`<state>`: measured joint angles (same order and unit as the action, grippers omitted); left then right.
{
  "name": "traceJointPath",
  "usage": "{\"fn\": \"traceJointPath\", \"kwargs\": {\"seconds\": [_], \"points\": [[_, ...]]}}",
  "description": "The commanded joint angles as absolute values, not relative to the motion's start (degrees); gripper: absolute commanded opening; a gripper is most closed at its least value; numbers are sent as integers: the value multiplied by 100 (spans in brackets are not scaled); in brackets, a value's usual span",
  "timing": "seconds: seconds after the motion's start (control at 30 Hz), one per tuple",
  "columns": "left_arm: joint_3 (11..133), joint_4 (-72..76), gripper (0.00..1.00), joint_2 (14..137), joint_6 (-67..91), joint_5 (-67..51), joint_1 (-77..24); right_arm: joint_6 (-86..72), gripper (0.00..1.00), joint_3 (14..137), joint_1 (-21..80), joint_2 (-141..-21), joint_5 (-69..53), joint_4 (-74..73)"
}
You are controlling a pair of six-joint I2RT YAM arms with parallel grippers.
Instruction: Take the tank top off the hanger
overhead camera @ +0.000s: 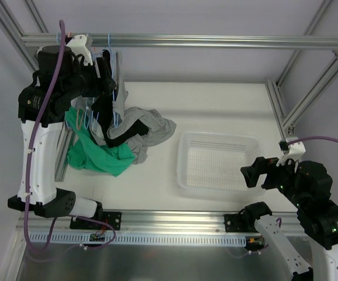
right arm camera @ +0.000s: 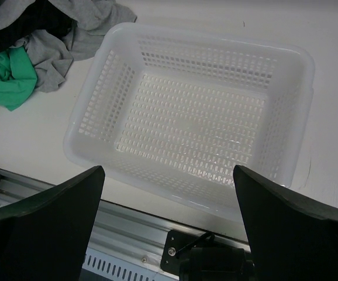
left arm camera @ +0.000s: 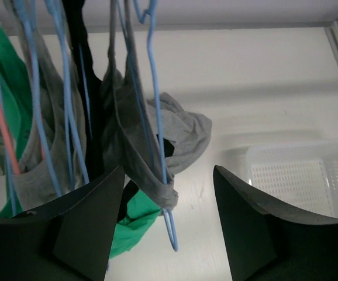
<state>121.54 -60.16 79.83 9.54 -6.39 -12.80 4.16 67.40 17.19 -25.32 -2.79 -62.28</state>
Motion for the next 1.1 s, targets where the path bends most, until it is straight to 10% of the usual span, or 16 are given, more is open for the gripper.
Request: {"fn": "traceJointPath", "kwargs": {"seconds": [0.0,0.53,0.83,1.07], "points": [[12252,-5608,63,8077,800,359,-1301,624,100,6873,1767,-2487,-632,-6117],[11452,-4834,49,8463,747,35,-1468,589,100,6803,1767,-2329,-1002,-5959],[11408,-4773,5,8552,853,545,-1626,633,100,6767,1758,-2171,-1011,-5933],[11891,-4764,0,8368,870,379,-1696,615,99,6794,1758,-2145,-1063,-5950]]}}
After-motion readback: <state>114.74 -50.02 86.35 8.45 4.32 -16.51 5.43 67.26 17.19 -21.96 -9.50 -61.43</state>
